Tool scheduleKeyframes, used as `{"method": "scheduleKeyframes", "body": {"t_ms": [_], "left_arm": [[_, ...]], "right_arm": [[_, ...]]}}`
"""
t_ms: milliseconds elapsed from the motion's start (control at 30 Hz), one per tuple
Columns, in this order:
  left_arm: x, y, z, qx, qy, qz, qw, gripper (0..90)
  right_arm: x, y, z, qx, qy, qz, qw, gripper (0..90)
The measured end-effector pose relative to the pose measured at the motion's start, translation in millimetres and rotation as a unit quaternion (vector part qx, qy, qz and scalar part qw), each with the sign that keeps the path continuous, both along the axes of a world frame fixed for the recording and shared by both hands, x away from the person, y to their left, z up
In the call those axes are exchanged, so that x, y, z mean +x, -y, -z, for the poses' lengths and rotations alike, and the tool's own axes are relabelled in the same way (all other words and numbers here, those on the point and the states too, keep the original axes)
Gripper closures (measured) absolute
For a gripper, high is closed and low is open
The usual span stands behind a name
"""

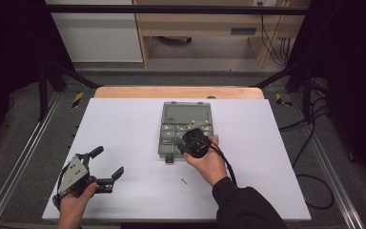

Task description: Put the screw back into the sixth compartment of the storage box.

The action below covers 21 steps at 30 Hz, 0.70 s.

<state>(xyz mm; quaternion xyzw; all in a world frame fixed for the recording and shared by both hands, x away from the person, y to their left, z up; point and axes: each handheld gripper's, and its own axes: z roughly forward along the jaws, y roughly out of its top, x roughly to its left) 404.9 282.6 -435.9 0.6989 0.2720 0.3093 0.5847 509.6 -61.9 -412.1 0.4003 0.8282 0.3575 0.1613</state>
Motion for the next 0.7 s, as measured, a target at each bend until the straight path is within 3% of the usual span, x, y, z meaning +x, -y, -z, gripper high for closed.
{"method": "scheduleKeyframes", "body": {"t_ms": [333, 700], "left_arm": [[-0.9, -0.1, -0.2, 0.0, 0.0, -0.002, 1.0, 1.1], [-2.0, 1.9, 0.1, -0.001, -0.001, 0.001, 1.0, 0.9]], "right_arm": [[-23.7, 6.1, -0.8, -0.024, 0.003, -0.017, 0.9996, 30.3], [-41.4, 14.1, -2.0, -0.041, -0.016, -0.033, 0.9985, 10.9]]}}
